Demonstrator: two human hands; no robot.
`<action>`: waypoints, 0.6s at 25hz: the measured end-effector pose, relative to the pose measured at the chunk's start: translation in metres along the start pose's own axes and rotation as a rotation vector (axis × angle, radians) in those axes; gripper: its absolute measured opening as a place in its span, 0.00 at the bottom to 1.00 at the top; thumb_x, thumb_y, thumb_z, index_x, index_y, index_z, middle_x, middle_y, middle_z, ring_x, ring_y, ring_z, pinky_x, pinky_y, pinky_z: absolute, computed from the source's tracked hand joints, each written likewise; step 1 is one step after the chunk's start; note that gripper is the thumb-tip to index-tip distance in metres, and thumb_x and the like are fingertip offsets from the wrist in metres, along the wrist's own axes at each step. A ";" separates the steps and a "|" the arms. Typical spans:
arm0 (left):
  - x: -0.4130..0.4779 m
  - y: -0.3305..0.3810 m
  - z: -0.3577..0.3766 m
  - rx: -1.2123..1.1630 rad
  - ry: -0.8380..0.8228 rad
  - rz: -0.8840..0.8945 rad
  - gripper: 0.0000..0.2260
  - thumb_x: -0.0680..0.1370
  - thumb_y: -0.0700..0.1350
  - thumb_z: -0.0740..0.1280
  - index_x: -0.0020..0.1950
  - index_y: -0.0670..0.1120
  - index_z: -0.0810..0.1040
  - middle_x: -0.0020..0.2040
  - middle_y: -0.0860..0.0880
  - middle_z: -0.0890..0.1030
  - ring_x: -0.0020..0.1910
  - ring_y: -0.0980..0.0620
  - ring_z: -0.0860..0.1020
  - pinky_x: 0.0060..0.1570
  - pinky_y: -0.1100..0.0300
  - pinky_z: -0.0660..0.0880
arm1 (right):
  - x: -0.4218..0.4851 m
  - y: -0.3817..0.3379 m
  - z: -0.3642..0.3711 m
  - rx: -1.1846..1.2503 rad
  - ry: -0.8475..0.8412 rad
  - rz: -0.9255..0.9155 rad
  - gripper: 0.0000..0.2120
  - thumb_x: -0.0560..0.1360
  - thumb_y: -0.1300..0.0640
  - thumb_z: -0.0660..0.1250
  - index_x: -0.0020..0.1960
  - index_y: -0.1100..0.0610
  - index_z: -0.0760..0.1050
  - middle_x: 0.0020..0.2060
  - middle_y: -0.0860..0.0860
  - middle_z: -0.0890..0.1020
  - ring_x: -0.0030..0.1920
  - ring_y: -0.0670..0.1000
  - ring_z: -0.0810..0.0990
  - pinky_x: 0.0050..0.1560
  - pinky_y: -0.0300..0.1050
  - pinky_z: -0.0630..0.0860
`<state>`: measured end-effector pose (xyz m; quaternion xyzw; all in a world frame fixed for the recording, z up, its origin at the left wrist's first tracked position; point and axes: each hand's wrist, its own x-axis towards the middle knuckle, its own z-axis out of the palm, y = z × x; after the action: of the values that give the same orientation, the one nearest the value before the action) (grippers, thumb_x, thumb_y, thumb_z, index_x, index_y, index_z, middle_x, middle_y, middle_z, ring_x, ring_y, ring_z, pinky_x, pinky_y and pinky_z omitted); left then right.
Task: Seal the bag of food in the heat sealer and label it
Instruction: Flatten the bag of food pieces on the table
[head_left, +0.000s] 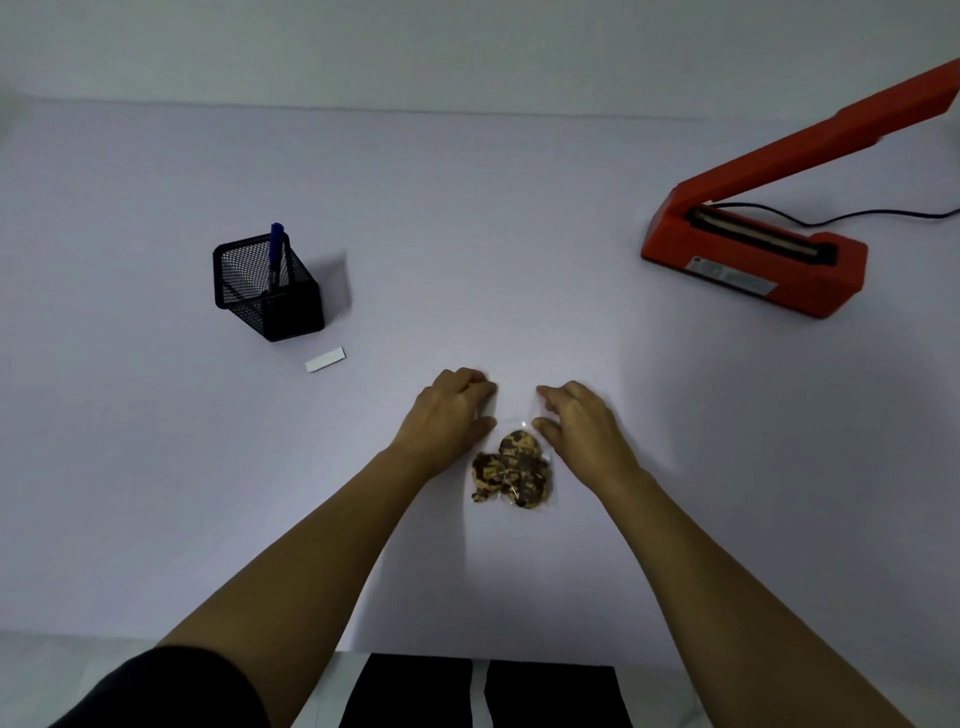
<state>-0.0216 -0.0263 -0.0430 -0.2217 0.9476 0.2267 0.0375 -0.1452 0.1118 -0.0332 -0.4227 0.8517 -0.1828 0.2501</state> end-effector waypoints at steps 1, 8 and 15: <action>0.000 0.000 0.000 0.009 0.003 -0.011 0.21 0.75 0.46 0.67 0.66 0.42 0.72 0.66 0.44 0.73 0.61 0.44 0.71 0.57 0.51 0.70 | -0.001 0.000 0.001 -0.003 0.005 0.005 0.21 0.76 0.59 0.65 0.68 0.62 0.67 0.57 0.59 0.76 0.59 0.56 0.74 0.59 0.46 0.70; -0.003 0.000 0.002 -0.080 -0.024 0.213 0.10 0.75 0.35 0.66 0.55 0.40 0.80 0.52 0.42 0.80 0.51 0.43 0.76 0.50 0.56 0.71 | -0.001 -0.002 0.002 0.039 0.002 -0.120 0.11 0.75 0.66 0.62 0.55 0.59 0.78 0.49 0.56 0.80 0.50 0.55 0.78 0.50 0.44 0.73; -0.001 -0.004 0.001 -0.005 -0.008 0.209 0.15 0.76 0.37 0.65 0.62 0.38 0.76 0.60 0.39 0.77 0.57 0.39 0.75 0.55 0.50 0.73 | 0.002 0.003 0.000 0.041 0.017 -0.107 0.15 0.75 0.65 0.64 0.62 0.62 0.73 0.58 0.56 0.74 0.59 0.55 0.74 0.60 0.42 0.69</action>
<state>-0.0192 -0.0287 -0.0452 -0.1210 0.9648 0.2327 0.0170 -0.1481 0.1123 -0.0358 -0.4610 0.8260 -0.2168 0.2414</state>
